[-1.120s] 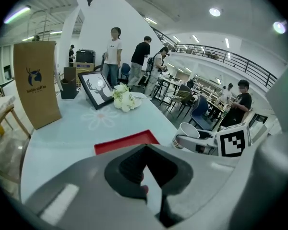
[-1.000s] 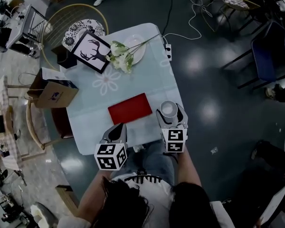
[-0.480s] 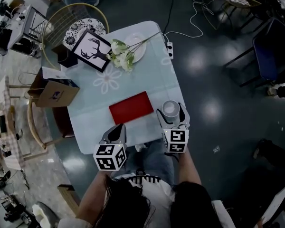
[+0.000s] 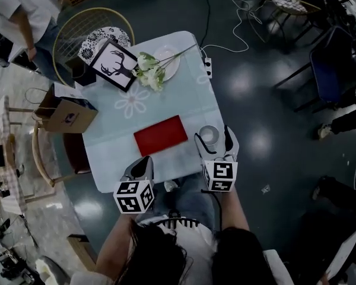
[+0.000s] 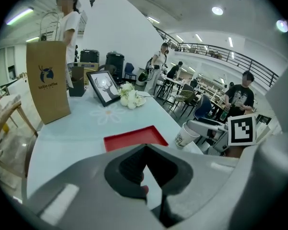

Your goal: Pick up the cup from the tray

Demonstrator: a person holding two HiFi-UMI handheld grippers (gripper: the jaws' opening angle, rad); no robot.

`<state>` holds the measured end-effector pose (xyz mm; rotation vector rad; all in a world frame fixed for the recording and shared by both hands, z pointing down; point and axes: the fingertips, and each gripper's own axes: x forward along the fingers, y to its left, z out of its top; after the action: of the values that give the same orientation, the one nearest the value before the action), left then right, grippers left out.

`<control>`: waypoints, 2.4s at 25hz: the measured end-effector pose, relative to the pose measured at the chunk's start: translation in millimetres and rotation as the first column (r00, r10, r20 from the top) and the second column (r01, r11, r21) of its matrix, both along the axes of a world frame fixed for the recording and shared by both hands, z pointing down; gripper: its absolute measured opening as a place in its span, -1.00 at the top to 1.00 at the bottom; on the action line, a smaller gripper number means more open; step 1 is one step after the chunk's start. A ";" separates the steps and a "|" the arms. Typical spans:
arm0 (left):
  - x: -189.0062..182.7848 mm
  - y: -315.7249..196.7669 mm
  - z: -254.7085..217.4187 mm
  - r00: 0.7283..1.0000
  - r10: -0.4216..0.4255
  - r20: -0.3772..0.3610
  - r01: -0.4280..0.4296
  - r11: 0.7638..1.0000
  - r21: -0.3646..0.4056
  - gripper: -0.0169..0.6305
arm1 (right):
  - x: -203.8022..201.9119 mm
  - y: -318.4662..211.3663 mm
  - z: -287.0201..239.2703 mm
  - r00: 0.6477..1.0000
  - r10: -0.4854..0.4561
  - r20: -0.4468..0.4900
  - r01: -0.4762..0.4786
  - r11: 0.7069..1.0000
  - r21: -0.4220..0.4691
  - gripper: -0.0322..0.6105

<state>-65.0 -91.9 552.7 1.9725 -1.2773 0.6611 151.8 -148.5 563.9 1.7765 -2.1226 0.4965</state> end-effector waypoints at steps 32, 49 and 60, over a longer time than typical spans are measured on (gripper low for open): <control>-29.0 48.9 -56.3 0.993 -0.059 -0.107 0.080 0.975 0.206 0.95 | -104.4 76.8 -77.4 0.983 -0.156 -0.091 0.157 0.988 -0.002 0.82; -60.1 70.8 -68.0 0.987 -0.098 -0.127 0.128 0.958 0.255 0.95 | -170.0 105.0 -87.7 0.964 -0.258 -0.070 0.257 0.966 -0.023 0.82; -61.0 77.7 -64.6 0.986 -0.110 -0.127 0.139 0.957 0.253 0.95 | -179.8 112.7 -85.4 0.956 -0.291 -0.043 0.290 0.956 -0.033 0.82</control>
<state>-125.9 -14.2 488.1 2.0832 -1.4663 0.3281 -28.0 -35.7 478.5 1.4116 -2.2795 0.3971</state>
